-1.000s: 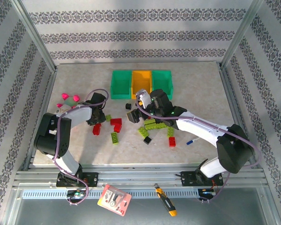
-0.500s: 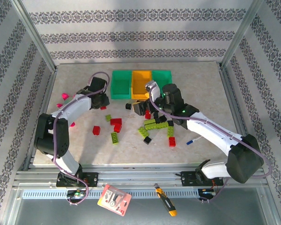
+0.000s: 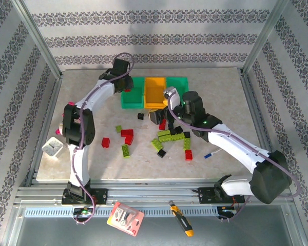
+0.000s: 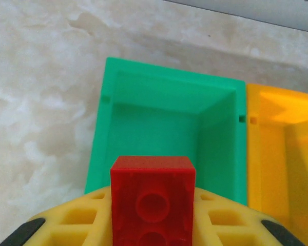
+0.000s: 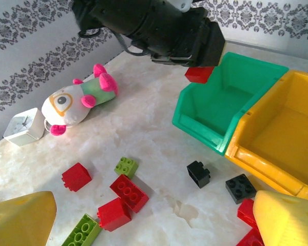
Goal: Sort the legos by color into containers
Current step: Place the lego in the container, then pick up the lego from the center of the table.
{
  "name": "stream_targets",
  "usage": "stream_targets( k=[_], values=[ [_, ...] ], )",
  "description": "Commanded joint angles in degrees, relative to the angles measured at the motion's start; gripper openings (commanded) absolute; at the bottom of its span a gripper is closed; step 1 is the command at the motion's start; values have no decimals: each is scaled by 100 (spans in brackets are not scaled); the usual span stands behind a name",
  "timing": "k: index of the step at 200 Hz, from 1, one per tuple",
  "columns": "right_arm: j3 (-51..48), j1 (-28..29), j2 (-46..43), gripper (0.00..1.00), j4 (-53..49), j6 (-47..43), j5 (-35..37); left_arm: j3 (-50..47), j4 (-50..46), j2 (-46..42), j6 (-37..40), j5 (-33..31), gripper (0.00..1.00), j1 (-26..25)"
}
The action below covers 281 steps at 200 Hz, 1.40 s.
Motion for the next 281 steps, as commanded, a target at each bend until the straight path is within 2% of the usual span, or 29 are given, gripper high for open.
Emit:
stream_targets(
  k=[1,54,95,134,174,189,206,238,281],
  values=[
    [-132,-69,-233,98,-69,54,195,808,-533,497,268,55,30,-40],
    [-369,-205,-465,98,-153,222,443,2213,-1088,1669,315,167,31,-35],
    [-445,-326,-546,98,-232,395,538,2372,-1091,1914,239,281,35,-40],
    [-580,-645,-643,98,-274,1070,900,2359,-1123,1739,253,475,53,-44],
    [-328,-707,-444,98,-1350,1006,1416,2019,-933,1064,571,519,74,-124],
    [-180,-706,-247,98,-1795,1088,1540,1572,-670,635,778,507,83,-204],
    [86,-698,127,98,-2310,1083,1545,606,48,-75,920,639,90,-294],
    [311,-579,766,98,-2534,1211,1851,-1642,1396,-1508,1491,968,92,-439],
    [800,-608,1749,75,-2637,1364,1779,-4463,2880,-3405,2701,1393,98,-846]
  ],
)
